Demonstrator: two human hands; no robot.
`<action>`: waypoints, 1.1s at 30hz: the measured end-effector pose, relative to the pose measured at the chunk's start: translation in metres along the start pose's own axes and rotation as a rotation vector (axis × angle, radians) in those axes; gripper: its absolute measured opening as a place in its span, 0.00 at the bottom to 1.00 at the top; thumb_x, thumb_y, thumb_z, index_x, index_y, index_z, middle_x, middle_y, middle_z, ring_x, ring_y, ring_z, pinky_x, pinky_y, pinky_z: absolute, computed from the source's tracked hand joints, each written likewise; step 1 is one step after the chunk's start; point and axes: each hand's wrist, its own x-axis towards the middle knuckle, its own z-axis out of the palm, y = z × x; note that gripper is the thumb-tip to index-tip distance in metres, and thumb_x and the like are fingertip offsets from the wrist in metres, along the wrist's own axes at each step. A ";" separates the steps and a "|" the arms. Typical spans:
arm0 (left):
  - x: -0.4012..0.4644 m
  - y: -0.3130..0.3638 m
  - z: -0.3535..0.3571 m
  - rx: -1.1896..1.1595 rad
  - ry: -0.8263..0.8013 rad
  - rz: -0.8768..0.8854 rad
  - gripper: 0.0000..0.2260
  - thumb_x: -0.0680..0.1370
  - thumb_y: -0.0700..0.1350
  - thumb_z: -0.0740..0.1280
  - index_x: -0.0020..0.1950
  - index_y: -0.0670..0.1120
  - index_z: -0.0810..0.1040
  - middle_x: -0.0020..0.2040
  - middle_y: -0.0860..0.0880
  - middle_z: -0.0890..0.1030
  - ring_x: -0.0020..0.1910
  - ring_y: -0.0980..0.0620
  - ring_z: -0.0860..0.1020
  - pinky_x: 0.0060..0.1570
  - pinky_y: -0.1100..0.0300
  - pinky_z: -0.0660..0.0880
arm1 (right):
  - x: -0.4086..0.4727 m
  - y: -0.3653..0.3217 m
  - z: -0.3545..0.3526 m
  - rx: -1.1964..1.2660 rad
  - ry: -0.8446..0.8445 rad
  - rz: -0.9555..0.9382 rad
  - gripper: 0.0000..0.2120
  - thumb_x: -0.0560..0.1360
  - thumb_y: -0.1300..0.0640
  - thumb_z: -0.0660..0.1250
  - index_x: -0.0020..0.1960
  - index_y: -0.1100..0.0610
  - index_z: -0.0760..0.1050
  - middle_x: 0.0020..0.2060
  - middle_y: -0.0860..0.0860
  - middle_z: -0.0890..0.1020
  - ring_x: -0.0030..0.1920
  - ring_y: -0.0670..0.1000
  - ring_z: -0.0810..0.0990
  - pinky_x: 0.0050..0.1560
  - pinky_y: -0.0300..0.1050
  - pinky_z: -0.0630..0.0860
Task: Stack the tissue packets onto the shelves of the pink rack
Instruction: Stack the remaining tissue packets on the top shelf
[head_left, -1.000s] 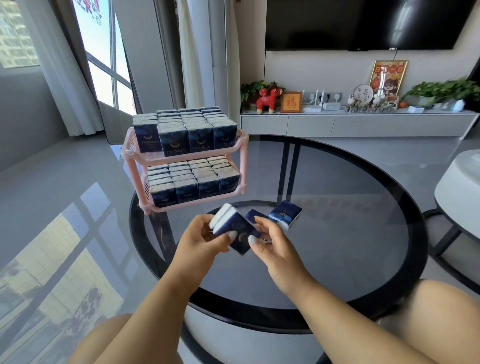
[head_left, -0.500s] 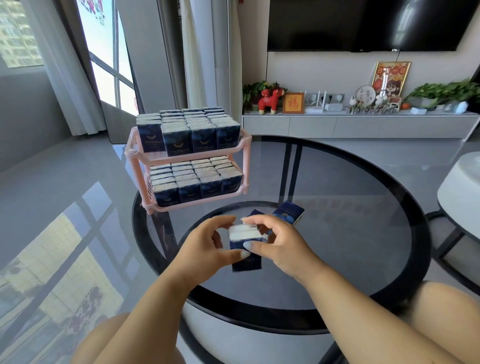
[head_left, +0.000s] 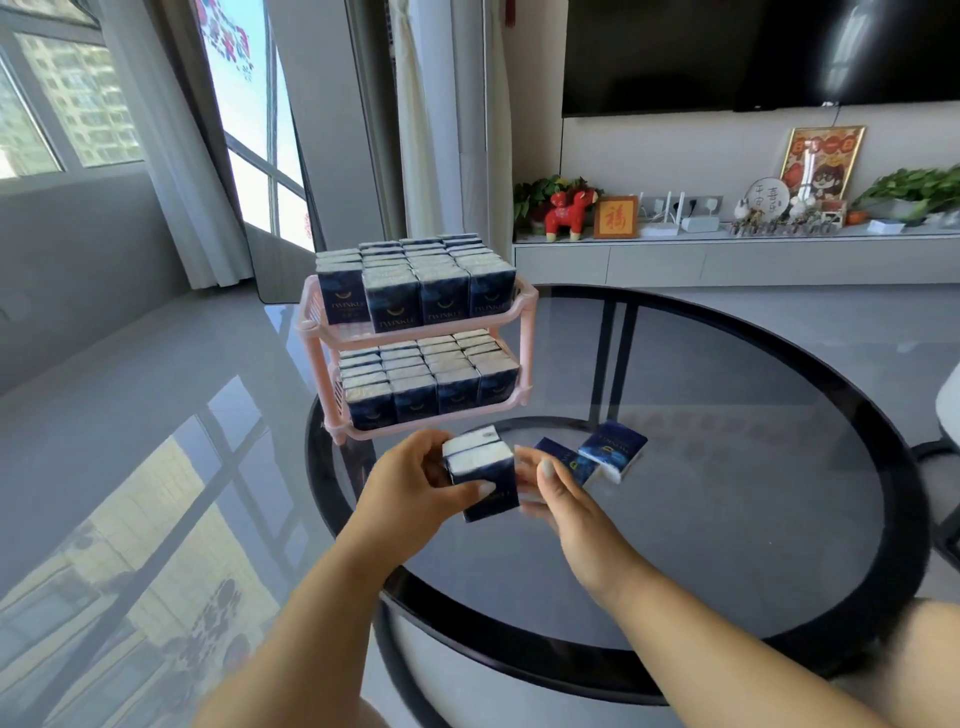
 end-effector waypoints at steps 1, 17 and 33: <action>0.004 0.005 -0.013 -0.017 0.039 -0.003 0.19 0.67 0.46 0.80 0.52 0.55 0.77 0.44 0.54 0.84 0.42 0.58 0.82 0.46 0.58 0.80 | 0.004 0.002 0.002 0.016 0.018 -0.001 0.25 0.74 0.35 0.49 0.64 0.46 0.69 0.59 0.46 0.77 0.60 0.43 0.76 0.64 0.42 0.69; 0.111 0.063 -0.175 0.135 0.365 0.090 0.19 0.72 0.40 0.75 0.58 0.46 0.73 0.54 0.47 0.78 0.42 0.52 0.78 0.36 0.62 0.76 | 0.008 0.014 0.008 -0.186 0.032 -0.097 0.24 0.66 0.30 0.54 0.40 0.47 0.79 0.35 0.48 0.79 0.40 0.44 0.79 0.45 0.31 0.72; 0.156 0.039 -0.163 0.505 0.205 0.065 0.22 0.71 0.42 0.76 0.62 0.48 0.74 0.55 0.47 0.80 0.50 0.43 0.80 0.51 0.49 0.78 | 0.011 0.016 0.004 -0.177 0.024 -0.090 0.26 0.65 0.26 0.56 0.38 0.47 0.78 0.31 0.48 0.78 0.36 0.44 0.77 0.43 0.33 0.73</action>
